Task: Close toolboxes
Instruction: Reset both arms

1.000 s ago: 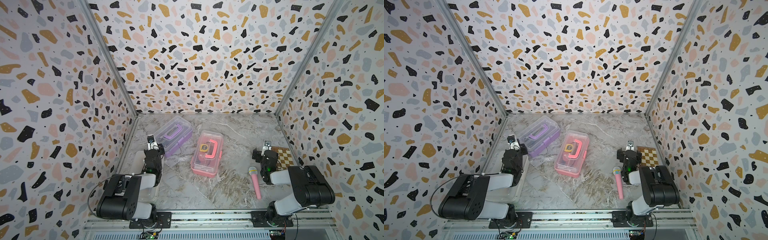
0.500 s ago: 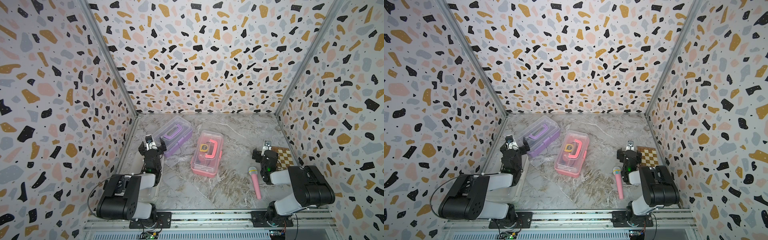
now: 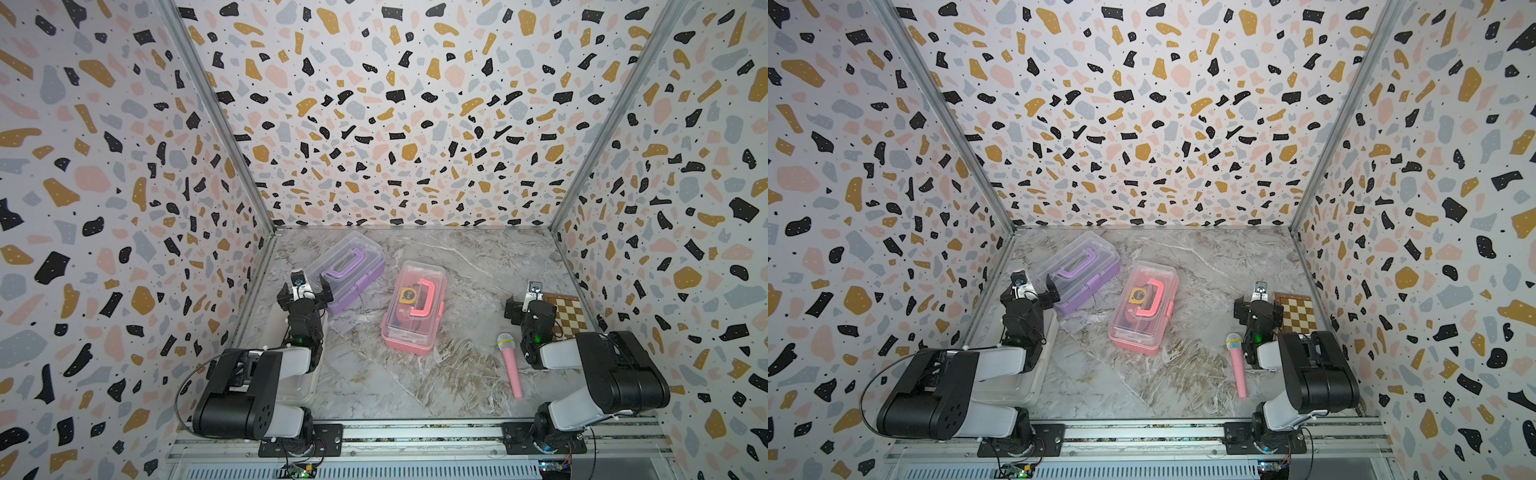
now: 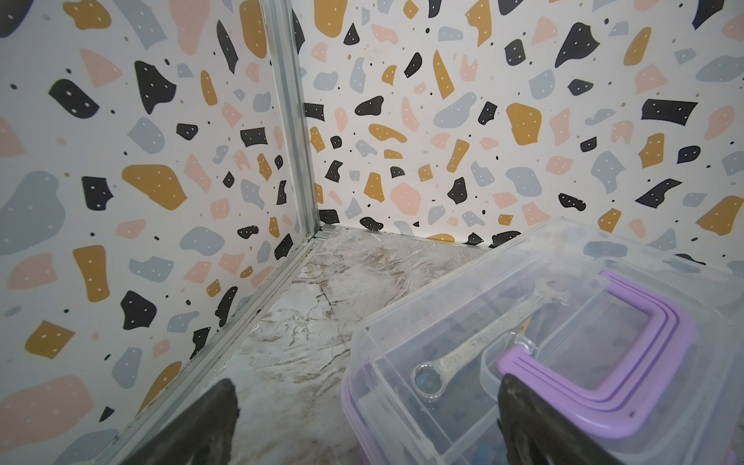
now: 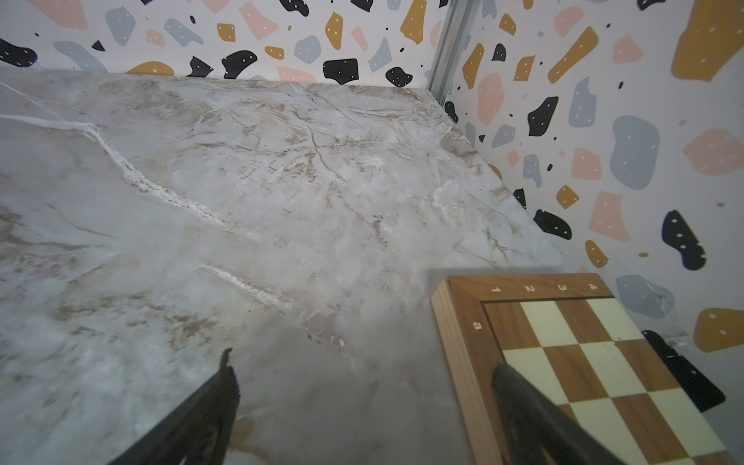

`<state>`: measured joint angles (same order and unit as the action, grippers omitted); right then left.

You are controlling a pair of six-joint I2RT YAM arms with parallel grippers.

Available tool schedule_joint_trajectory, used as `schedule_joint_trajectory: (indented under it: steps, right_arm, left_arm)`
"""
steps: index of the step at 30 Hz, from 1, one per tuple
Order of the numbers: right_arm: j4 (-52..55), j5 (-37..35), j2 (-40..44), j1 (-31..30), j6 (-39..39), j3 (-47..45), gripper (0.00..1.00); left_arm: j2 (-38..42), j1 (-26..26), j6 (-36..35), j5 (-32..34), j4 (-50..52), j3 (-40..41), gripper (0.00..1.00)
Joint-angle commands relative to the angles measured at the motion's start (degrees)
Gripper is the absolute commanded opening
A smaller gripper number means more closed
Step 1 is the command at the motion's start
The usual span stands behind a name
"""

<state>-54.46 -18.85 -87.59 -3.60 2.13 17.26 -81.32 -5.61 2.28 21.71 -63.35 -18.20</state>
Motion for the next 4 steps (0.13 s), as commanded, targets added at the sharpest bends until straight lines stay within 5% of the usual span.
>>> schedule_joint_trajectory:
  steps: [1, 4]
  right_arm:
    - [-0.3, -0.3, 0.4, 0.2, 0.3, 1.1, 1.00]
    - [-0.3, -0.4, 0.4, 0.2, 0.3, 1.1, 1.00]
  left_arm:
    - [-2.1, 0.0, -0.9, -1.4, 9.4, 1.3, 0.99]
    - [-1.8, 0.0, -0.8, -1.5, 8.8, 1.7, 0.99]
